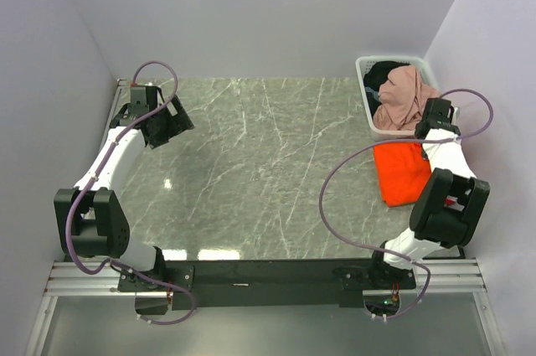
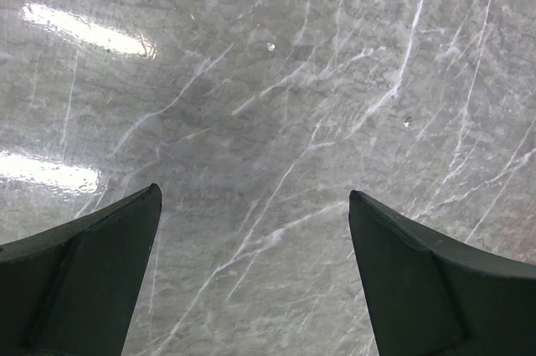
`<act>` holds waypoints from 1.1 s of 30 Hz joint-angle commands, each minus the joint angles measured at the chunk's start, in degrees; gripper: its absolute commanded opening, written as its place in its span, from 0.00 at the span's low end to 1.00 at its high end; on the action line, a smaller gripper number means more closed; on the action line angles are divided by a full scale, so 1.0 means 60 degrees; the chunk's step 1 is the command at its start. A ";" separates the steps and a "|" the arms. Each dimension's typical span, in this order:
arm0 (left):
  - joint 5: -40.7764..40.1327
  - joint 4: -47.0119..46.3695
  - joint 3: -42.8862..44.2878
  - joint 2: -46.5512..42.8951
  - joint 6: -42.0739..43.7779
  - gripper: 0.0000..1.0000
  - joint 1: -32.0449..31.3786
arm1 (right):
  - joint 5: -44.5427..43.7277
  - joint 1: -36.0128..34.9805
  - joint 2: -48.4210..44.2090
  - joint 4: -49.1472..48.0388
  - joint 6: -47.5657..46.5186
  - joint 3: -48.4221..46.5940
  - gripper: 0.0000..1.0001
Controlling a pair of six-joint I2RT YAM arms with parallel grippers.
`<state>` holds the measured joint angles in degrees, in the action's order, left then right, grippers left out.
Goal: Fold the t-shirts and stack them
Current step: Neatly place the folded tshirt to the corner
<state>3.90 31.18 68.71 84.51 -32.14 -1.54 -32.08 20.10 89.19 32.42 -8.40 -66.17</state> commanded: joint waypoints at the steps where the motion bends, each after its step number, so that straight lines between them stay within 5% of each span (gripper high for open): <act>1: -0.0225 -0.0055 0.0224 -0.0052 0.0201 0.99 -0.0036 | -0.0352 0.0093 0.0353 -0.0877 0.0009 0.0013 0.00; 12: -0.0562 -0.0011 0.0238 -0.0022 0.0288 0.99 -0.0314 | -0.0527 0.0356 0.1160 -0.1141 0.0345 0.0218 0.00; 14: -0.0621 0.0018 0.0238 -0.0008 0.0318 0.99 -0.0344 | -0.0630 0.0386 0.1248 -0.1113 0.0448 0.0160 0.08; 18: -0.0621 0.0018 0.0238 -0.0008 0.0318 0.99 -0.0402 | -0.1463 0.0400 0.1424 -0.1039 0.0843 -0.0001 0.40; 21: -0.0635 -0.0011 0.0224 -0.0022 0.0332 0.99 -0.0417 | -0.1816 0.0415 0.1381 -0.1010 0.1049 -0.0045 0.52; 28: -0.0636 -0.0055 0.0194 -0.0125 0.0332 0.99 -0.0461 | -0.2769 0.0445 0.1074 -0.0660 0.1734 -0.0250 0.57; 33: -0.0621 -0.0099 0.0165 -0.0257 0.0332 0.99 -0.0461 | -0.1176 0.0327 -0.0007 -0.0308 0.2425 -0.0251 0.55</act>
<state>0.67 31.31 68.71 84.62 -30.87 -4.01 -42.87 22.39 95.96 29.45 1.37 -65.58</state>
